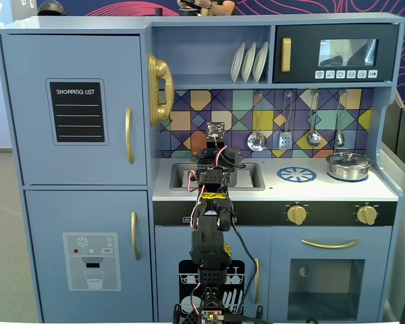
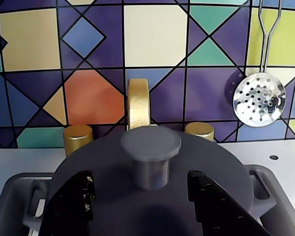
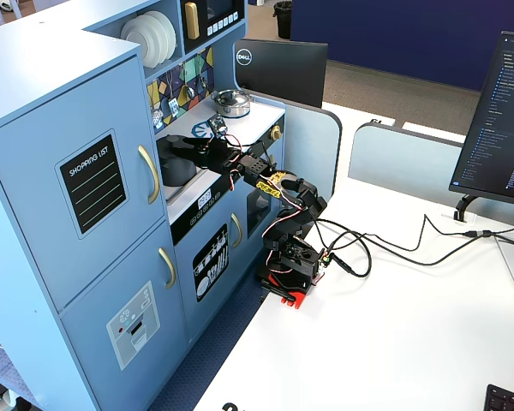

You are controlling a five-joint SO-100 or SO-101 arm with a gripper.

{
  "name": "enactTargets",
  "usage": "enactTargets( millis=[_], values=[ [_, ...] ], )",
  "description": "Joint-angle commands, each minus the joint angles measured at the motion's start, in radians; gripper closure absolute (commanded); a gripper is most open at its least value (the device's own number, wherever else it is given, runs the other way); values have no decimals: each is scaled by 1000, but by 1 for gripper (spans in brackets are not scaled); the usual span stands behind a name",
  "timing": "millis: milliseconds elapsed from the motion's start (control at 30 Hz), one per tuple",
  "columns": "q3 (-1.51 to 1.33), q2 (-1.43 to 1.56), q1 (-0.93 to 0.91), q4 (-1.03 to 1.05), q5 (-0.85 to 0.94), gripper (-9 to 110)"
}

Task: Take off the lid from the gray recipient and place it on the counter

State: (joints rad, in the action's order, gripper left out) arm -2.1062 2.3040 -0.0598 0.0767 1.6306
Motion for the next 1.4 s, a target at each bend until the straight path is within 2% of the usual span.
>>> enactTargets(
  millis=[0, 467, 667, 1000, 1200, 1367],
  values=[
    [100, -37, -12, -11, -11, 85],
    [201, -196, -20, -49, -38, 88],
    [209, -209, -12, -66, -40, 101],
    [218, -161, 11, -152, -38, 102],
    [273, -107, -11, -112, -8, 102],
    [334, -86, -106, -51, -17, 102]
  ],
)
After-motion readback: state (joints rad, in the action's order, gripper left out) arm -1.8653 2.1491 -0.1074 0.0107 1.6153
